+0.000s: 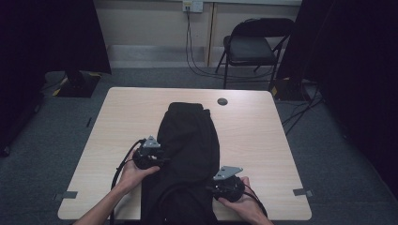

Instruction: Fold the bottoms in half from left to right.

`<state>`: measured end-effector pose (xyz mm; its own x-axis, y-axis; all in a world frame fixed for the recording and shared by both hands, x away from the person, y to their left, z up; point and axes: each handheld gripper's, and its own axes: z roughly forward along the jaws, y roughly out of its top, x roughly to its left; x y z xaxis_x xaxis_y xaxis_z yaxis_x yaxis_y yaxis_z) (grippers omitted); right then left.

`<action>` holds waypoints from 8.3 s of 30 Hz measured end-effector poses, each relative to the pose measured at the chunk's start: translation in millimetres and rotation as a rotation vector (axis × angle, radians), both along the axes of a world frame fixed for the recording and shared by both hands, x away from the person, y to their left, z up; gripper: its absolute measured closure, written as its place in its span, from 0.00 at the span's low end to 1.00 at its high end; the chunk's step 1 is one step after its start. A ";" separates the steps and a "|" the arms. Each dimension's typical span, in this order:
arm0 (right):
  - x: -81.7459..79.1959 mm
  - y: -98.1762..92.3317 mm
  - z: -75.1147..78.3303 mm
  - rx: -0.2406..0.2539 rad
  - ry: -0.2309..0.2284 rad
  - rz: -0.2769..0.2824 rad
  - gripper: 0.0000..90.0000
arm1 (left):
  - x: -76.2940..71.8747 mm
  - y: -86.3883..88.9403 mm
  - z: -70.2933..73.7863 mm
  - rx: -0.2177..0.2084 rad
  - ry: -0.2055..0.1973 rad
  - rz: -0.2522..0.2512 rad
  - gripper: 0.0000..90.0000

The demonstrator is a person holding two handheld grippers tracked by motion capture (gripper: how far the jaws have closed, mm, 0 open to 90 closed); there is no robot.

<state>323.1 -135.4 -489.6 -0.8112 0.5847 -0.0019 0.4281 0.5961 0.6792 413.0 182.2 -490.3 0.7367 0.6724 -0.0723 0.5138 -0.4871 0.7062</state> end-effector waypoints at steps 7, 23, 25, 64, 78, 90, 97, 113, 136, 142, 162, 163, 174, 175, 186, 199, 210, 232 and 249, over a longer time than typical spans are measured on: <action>3.3 -19.8 4.2 -0.066 -0.023 -0.075 0.68 | -1.9 -2.4 -1.3 0.024 -0.018 0.010 0.59; 11.8 123.0 24.2 0.103 -0.049 0.257 0.48 | -2.0 -4.9 3.2 -0.006 -0.013 0.017 0.56; 13.7 134.3 13.0 0.077 -0.002 0.284 0.61 | -2.1 -4.1 4.3 -0.003 -0.013 0.015 0.55; 8.8 -29.1 57.3 0.262 -0.105 -0.045 0.69 | -0.1 -12.1 4.6 0.020 -0.057 -0.009 0.57; 80.9 29.8 -5.1 0.067 -0.021 -0.065 0.63 | -19.5 -13.4 11.4 0.060 -0.038 -0.043 0.57; 9.1 22.5 -5.9 0.068 -0.015 0.133 0.62 | -3.7 -1.2 23.8 -0.079 -0.092 0.033 0.51; -17.1 17.5 0.7 0.040 0.021 0.168 0.65 | 1.8 -20.1 11.8 -0.043 -0.088 -0.034 0.54; 121.4 -10.0 10.7 0.084 -0.057 -0.314 0.65 | -6.3 -29.3 0.0 0.018 -0.007 -0.082 0.64; 117.7 -32.8 19.6 0.111 -0.070 -0.292 0.58 | 3.9 -21.6 21.5 -0.043 -0.060 -0.049 0.57; 142.4 -24.7 16.4 0.133 -0.053 -0.312 0.43 | 39.7 -14.4 28.5 -0.093 -0.077 0.050 0.59; 146.3 -12.7 -7.3 0.124 0.003 -0.310 0.85 | 63.3 -42.4 -6.1 -0.019 -0.048 0.034 0.57; 146.1 -12.1 -7.3 0.125 0.003 -0.314 0.86 | 63.1 -41.1 -5.8 -0.043 -0.023 0.038 0.66; 160.8 -6.9 21.7 0.233 -0.037 -0.315 0.92 | 76.2 -20.0 19.3 -0.204 -0.033 0.118 0.97; 164.1 -4.8 28.2 0.246 -0.046 -0.315 0.92 | 80.0 -16.7 30.1 -0.213 -0.056 0.132 0.97; 204.8 15.1 150.8 0.355 -0.239 -0.291 0.93 | 110.9 1.8 158.3 -0.253 -0.294 0.192 0.97; 200.5 2.0 226.6 0.431 -0.355 -0.237 0.92 | 91.4 -2.2 201.4 -0.260 -0.389 0.122 0.97; 117.2 -24.1 143.0 0.420 -0.147 -0.114 0.92 | 0.1 2.0 114.9 -0.328 -0.184 0.031 0.97; 58.7 -10.1 -3.6 0.176 0.083 -0.124 0.92 | -49.9 -16.2 4.9 -0.026 0.083 -0.027 0.96; 169.9 24.7 -9.5 0.121 -0.070 -0.259 0.92 | 66.2 -16.4 -2.2 0.004 -0.051 0.215 0.96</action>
<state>492.9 -110.6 -499.1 -0.6356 0.7715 0.0298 0.5050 0.3862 0.7719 479.1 165.8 -492.4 0.5790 0.8146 -0.0358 0.5698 -0.3728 0.7323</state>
